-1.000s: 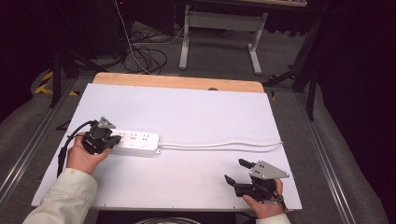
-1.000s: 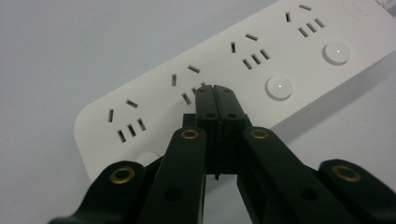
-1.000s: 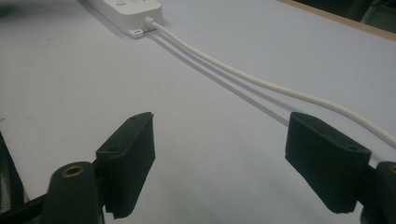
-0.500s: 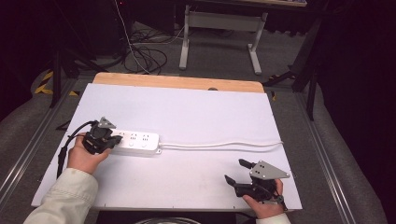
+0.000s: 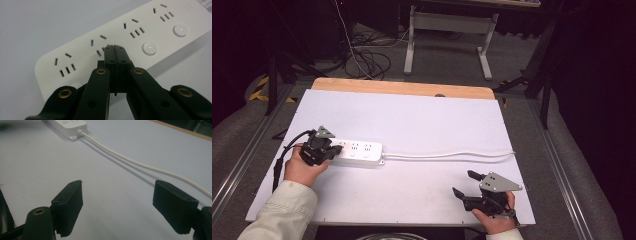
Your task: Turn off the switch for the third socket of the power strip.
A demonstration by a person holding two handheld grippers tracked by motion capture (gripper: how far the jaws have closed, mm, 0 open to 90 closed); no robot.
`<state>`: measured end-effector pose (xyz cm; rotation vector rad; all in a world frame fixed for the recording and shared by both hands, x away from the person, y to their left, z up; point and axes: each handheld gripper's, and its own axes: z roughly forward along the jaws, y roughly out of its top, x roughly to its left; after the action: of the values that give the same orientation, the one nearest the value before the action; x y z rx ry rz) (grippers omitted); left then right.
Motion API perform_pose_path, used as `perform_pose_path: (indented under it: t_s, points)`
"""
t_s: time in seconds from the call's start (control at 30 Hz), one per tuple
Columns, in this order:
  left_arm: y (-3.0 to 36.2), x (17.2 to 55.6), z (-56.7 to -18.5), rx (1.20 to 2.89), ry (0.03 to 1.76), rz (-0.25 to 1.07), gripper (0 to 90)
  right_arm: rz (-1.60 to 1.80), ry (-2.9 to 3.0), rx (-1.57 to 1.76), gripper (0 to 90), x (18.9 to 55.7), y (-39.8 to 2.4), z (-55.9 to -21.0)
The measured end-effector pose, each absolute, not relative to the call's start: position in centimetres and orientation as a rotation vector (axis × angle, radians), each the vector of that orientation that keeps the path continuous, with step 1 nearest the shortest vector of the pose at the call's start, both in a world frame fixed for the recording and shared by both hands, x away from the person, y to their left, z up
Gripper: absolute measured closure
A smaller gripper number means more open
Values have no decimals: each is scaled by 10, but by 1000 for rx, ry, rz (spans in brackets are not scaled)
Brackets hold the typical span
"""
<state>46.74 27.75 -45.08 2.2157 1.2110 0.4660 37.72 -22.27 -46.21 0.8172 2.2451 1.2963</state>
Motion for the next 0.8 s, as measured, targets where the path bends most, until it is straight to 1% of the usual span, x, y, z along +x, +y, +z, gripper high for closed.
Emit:
perform_pose_path:
  t_s: [0.13,0.33,0.8]
  points:
    - [280,467,-452,2190,1221,437,899,1299,2244,819,244,377,-223,-462]
    - [279,466,-452,2172,1240,433,900,1296,2244,817,244,377,-223,-462]
    - [277,466,-452,2186,1245,447,900,1295,2247,813,244,377,-222,-462]
